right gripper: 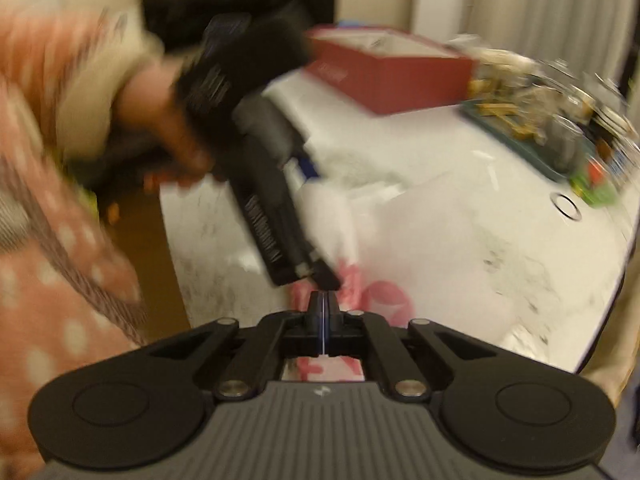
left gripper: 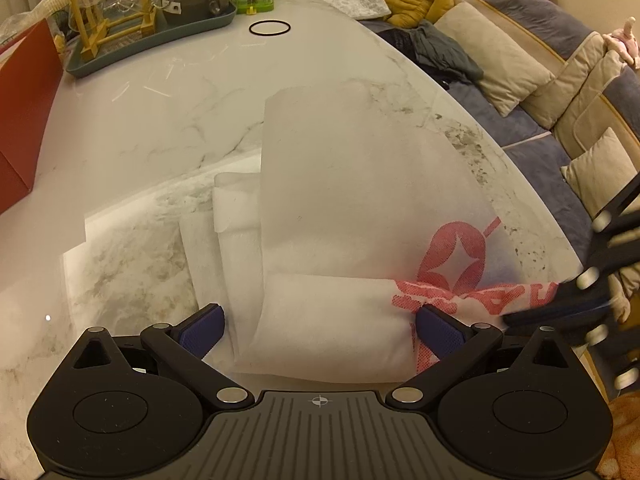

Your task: Fold shopping bag

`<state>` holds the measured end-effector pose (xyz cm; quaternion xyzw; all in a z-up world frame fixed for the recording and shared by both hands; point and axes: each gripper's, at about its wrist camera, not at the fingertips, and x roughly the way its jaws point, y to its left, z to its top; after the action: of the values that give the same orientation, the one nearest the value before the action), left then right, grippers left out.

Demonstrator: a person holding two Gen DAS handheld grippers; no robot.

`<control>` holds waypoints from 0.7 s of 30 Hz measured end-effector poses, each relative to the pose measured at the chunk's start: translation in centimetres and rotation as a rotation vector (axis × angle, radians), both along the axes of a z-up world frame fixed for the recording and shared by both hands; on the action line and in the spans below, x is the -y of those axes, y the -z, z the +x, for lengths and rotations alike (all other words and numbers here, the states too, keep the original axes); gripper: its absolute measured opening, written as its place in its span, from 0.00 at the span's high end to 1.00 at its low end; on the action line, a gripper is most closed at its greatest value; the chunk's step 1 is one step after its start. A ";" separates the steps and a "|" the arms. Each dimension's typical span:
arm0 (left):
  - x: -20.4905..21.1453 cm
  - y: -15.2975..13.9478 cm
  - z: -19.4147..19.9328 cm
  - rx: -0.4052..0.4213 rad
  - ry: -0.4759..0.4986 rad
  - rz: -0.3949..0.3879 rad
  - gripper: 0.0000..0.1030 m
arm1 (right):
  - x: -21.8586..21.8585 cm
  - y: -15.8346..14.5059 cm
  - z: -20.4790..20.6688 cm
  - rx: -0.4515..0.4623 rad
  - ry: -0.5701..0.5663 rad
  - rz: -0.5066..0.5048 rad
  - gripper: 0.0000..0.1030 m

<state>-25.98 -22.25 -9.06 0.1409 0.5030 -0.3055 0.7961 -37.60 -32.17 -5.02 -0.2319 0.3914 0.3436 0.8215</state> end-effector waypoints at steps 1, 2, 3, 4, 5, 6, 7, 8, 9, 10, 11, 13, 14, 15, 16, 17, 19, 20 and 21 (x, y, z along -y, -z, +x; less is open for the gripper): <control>-0.1 0.0 -0.1 -0.002 -0.008 -0.001 0.00 | -0.9 0.9 0.1 0.013 0.006 -0.044 1.00; -0.2 0.0 -0.2 -0.002 -0.015 -0.003 0.00 | -1.5 1.7 0.1 0.037 0.022 -0.076 1.00; -0.4 0.0 -0.4 -0.003 -0.019 -0.007 0.00 | -2.0 2.4 0.2 0.060 0.038 -0.107 1.00; -0.6 0.0 -0.6 0.000 -0.020 -0.011 0.00 | -2.4 2.7 0.2 0.067 0.059 -0.123 1.00; -0.8 0.0 -0.9 0.012 -0.018 -0.020 0.00 | -2.7 2.7 0.3 0.058 0.080 -0.127 1.00; -1.1 -0.1 -1.2 0.034 -0.011 -0.030 0.00 | -2.8 2.6 0.3 0.056 0.085 -0.134 1.00; -1.3 -0.3 -1.7 0.068 -0.001 -0.036 0.00 | -2.8 2.6 0.3 0.059 0.077 -0.138 1.00; -1.6 -0.7 -2.3 0.117 0.013 -0.040 0.00 | -2.3 2.6 0.4 0.050 0.077 -0.126 1.00; -1.8 -1.3 -3.0 0.179 0.031 -0.042 0.00 | -1.4 2.5 0.6 0.028 0.088 -0.102 1.00; -2.2 -1.9 -3.8 0.249 0.056 -0.044 0.00 | -0.7 2.4 1.0 -0.001 0.106 -0.073 1.00; -2.5 -2.6 -4.6 0.312 0.084 -0.049 0.00 | -0.1 2.3 1.5 -0.037 0.131 -0.038 1.00; -3.1 -3.6 -5.7 0.381 0.149 -0.081 0.00 | 0.8 2.1 2.4 -0.087 0.159 0.012 1.00; -3.2 -4.0 -6.1 0.392 0.188 -0.110 0.00 | 0.9 2.1 2.5 -0.097 0.160 0.021 1.00; -3.2 -4.4 -6.3 0.388 0.234 -0.146 0.00 | 1.0 2.1 2.6 -0.102 0.158 0.024 1.00; -3.0 -4.7 -6.6 0.378 0.282 -0.176 0.00 | 1.2 2.2 2.6 -0.104 0.155 0.023 1.00; -2.5 -4.7 -6.5 0.358 0.323 -0.178 0.00 | 1.3 2.3 2.7 -0.105 0.153 0.021 1.00; -1.0 -3.9 -6.1 0.307 0.380 -0.136 0.00 | 1.4 2.4 2.7 -0.107 0.149 0.020 1.00; -0.4 -3.2 -5.7 0.275 0.397 -0.119 0.00 | 1.5 2.5 2.7 -0.109 0.147 0.021 1.00; 0.1 -2.4 -5.2 0.235 0.405 -0.111 0.01 | 1.6 2.6 2.7 -0.111 0.146 0.023 1.00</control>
<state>-31.19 -22.32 -6.64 0.2296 0.3510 -0.4678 0.7780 -34.90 -33.76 -7.62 -0.1740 0.4483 0.2996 0.8240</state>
